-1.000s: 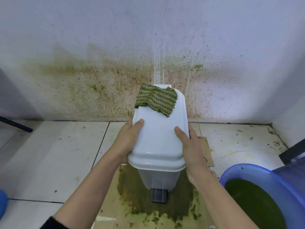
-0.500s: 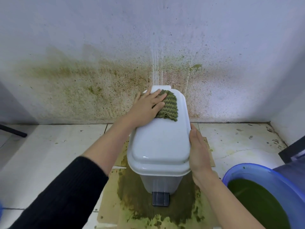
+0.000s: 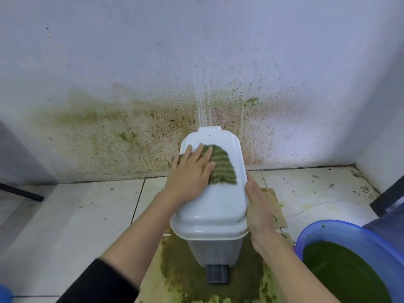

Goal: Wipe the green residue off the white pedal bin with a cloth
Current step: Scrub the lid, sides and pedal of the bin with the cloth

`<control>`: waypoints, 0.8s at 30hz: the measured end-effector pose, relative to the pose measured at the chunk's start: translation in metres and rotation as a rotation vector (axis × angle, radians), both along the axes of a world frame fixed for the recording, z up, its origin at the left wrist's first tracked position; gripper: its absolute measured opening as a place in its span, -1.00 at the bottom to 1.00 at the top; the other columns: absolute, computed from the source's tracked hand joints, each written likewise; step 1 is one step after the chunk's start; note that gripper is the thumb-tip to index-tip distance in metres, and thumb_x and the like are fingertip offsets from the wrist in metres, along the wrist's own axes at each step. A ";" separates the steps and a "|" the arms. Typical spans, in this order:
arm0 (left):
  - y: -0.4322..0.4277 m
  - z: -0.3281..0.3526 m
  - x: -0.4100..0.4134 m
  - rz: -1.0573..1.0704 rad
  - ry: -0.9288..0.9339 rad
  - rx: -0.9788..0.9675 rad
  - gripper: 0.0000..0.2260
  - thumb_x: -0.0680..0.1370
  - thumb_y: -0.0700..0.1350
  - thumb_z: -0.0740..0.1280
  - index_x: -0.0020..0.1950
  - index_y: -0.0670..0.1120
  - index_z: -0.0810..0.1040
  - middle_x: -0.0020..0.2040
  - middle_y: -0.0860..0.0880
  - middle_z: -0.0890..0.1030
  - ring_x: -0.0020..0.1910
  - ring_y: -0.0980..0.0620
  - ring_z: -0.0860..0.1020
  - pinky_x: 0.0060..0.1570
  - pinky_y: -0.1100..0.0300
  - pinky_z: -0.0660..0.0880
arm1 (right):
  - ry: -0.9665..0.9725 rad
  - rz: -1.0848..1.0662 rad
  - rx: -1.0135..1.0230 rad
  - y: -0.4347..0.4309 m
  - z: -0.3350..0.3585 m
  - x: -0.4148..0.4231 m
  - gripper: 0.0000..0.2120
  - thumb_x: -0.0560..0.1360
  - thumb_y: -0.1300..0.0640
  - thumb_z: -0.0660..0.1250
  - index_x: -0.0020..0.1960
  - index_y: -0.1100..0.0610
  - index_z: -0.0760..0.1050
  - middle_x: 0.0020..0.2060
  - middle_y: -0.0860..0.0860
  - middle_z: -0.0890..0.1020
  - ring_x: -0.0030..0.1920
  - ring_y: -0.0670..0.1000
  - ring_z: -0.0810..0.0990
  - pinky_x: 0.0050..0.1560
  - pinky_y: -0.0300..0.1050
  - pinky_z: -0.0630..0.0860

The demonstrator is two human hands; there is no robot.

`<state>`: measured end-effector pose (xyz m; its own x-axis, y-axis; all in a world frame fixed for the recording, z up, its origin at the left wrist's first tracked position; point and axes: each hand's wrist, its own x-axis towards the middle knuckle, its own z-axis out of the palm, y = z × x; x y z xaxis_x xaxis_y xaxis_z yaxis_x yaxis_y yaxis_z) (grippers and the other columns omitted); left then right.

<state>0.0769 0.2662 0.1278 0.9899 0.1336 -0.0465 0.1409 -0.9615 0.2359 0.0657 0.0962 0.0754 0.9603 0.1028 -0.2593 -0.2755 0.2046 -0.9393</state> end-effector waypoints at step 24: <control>-0.012 -0.008 -0.062 0.350 -0.178 -0.531 -0.49 0.66 0.16 0.06 0.60 0.11 0.09 0.63 0.07 0.02 0.61 0.03 -0.03 0.55 -0.13 -0.02 | -0.510 0.418 -0.871 0.040 0.040 0.090 -0.44 0.61 -0.26 0.05 0.54 -0.07 0.21 0.60 -0.03 0.00 0.59 0.15 -0.08 0.53 0.26 -0.02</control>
<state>0.0151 0.2537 0.1202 0.8908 0.4531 -0.0347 0.3393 -0.6124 0.7140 0.1559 0.1363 0.1155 0.9072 0.4204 0.0172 0.2943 -0.6047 -0.7401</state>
